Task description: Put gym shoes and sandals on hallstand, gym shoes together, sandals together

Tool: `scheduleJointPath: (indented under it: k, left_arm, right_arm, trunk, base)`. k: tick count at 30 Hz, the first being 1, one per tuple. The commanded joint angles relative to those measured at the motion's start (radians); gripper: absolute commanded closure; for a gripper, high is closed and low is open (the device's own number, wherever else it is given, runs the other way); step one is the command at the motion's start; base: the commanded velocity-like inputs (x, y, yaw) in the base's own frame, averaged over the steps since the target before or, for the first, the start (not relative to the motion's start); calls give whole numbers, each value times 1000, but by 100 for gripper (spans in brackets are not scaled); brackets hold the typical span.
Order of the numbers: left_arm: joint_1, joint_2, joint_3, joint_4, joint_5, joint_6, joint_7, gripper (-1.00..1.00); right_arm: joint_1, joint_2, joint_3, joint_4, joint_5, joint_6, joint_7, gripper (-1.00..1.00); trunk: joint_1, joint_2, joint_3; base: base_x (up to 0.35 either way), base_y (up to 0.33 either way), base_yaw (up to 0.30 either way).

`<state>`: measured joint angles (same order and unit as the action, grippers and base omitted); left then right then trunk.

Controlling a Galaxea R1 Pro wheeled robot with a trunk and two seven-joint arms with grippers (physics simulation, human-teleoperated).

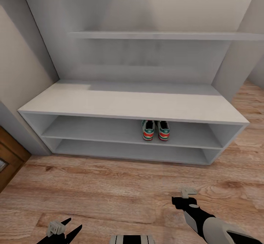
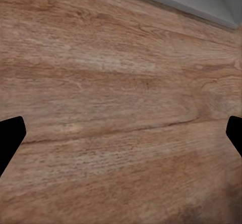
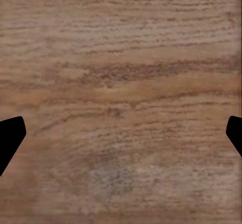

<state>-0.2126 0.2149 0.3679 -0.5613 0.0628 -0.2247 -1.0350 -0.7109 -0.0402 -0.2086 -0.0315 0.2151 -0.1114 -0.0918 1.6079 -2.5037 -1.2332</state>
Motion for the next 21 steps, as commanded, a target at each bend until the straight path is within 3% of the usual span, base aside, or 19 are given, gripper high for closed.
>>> scheduleJointPath:
  k: [1,9,21]
  left_arm:
    - [-1,0,2,1,0,-6,-3,-100]
    - [-1,1,2,1,0,-6,-3,-100]
    - [0,2,2,1,0,-7,-3,-100]
  right_arm:
    - [1,-1,-9,2,10,-8,-3,-100]
    - [15,-8,-9,2,10,-39,-2,-100]
    - [35,-33,-9,2,9,-62,-4,-100]
  trunk:
    - [0,0,-1]
    - [0,0,4]
    - [0,0,11]
  base:
    - [0,0,-14]
    - [0,0,-138]
    - [0,0,-257]
